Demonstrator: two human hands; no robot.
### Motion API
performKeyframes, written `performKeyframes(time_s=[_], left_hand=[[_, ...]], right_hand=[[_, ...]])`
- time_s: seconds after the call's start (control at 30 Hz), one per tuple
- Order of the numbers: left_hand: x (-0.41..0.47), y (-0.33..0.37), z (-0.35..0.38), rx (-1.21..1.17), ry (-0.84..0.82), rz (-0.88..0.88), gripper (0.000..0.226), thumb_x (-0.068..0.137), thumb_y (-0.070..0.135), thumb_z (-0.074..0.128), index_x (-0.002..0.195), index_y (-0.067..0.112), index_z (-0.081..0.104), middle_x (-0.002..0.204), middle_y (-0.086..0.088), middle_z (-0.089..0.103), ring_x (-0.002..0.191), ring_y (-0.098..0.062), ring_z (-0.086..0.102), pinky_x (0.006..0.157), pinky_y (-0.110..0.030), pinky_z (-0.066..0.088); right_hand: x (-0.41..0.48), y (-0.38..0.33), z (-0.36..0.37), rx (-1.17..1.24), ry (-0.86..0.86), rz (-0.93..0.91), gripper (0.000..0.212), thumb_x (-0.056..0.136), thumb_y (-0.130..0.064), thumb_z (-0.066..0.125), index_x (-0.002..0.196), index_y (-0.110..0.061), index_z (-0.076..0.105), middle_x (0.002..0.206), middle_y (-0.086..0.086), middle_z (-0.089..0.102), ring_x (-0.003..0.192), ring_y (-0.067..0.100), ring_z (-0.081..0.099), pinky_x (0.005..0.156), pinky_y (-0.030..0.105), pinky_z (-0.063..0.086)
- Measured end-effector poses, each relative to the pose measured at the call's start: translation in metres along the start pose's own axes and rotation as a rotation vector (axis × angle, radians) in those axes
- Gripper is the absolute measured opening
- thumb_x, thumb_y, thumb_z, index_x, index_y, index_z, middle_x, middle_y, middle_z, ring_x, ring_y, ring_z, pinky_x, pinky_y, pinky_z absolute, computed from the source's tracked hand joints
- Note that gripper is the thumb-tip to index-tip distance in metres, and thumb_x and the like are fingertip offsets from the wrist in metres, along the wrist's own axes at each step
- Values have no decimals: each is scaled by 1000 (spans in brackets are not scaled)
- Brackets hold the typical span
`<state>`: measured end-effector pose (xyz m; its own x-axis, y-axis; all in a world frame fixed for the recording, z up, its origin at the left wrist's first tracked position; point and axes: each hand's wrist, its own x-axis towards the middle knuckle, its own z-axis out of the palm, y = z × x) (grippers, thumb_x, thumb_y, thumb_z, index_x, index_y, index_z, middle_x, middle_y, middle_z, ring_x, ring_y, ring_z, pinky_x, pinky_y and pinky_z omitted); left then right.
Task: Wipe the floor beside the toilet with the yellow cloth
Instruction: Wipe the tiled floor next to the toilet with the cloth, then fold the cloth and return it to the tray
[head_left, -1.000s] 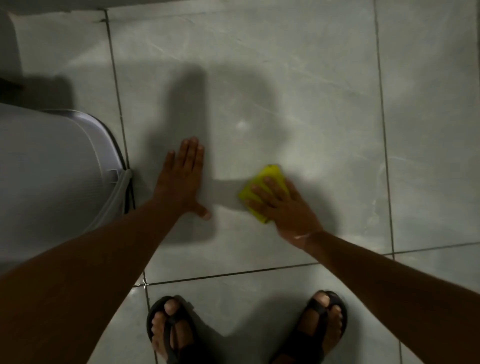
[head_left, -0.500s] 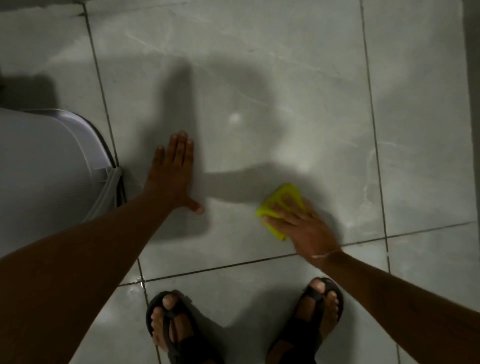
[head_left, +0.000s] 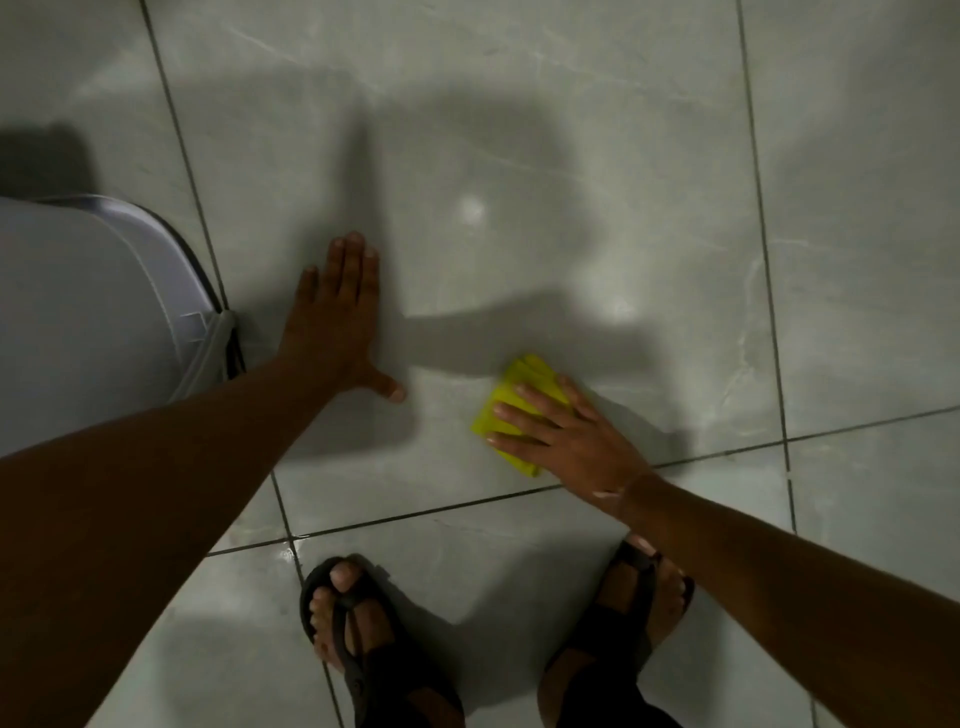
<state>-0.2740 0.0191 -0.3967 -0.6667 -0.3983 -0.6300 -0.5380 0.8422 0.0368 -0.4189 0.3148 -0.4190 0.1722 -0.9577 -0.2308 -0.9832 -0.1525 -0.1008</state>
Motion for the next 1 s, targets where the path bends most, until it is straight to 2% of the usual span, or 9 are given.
performKeyframes(time_s=[0.1,0.2,0.3,0.37,0.47,0.57,0.73,0.87,1.0], left_hand=[[0,0,1,11,-9,-4,169,32,88,67,150,2,-16,161,-21,-20,150,-36,-16,121,-57,5],[-2,-2,0,11,10,-2,169,31,88,67,151,2,-14,162,-21,-17,151,-36,-14,121,-57,6],[-2,-1,-1,-6,8,-7,169,31,87,70,151,2,-14,162,-20,-17,150,-35,-15,121,-56,5],[-1,2,-3,-9,-13,-13,169,33,84,73,151,2,-16,162,-20,-19,150,-35,-16,122,-55,5],[0,5,-12,-17,-54,-40,157,47,70,81,151,4,-17,162,-19,-20,151,-34,-15,122,-51,6],[-5,9,-27,-70,-150,-52,130,69,50,78,153,7,-11,163,-15,-15,152,-33,-9,122,-50,9],[-41,43,-49,-536,-183,-111,84,79,35,54,152,6,24,159,-20,26,146,-33,27,116,-34,23],[-71,68,-59,-1004,-224,-313,58,90,11,61,145,8,42,151,-17,43,137,-29,44,115,-30,31],[-111,88,-90,-1433,-225,-445,45,93,3,52,137,7,52,140,-18,54,126,-32,54,103,-35,42]], right_hand=[[-53,34,-1,69,42,127,60,90,1,38,139,-34,42,146,0,47,134,35,42,106,56,35],[-27,52,-13,267,-9,587,85,71,12,55,144,-29,36,153,8,36,142,40,26,110,60,28],[47,62,-29,389,66,975,68,88,-3,44,148,-30,27,160,6,21,146,38,12,112,59,20],[80,65,-36,421,102,943,59,92,-7,38,146,-28,32,159,7,22,146,38,13,113,58,16],[95,48,-41,556,95,630,57,88,2,43,140,-23,46,154,9,34,143,40,22,115,58,18],[84,10,-46,578,-122,441,61,89,1,43,143,-28,39,156,1,31,146,30,16,117,56,14],[57,-17,-88,1144,63,859,36,88,1,52,116,-19,62,120,9,64,109,22,59,98,39,46],[59,-8,-147,1735,265,1147,18,90,9,53,107,9,60,93,9,63,75,7,65,78,31,53],[59,-2,-205,1919,34,1180,35,96,-10,53,129,-19,54,117,10,65,105,31,63,78,44,54]])
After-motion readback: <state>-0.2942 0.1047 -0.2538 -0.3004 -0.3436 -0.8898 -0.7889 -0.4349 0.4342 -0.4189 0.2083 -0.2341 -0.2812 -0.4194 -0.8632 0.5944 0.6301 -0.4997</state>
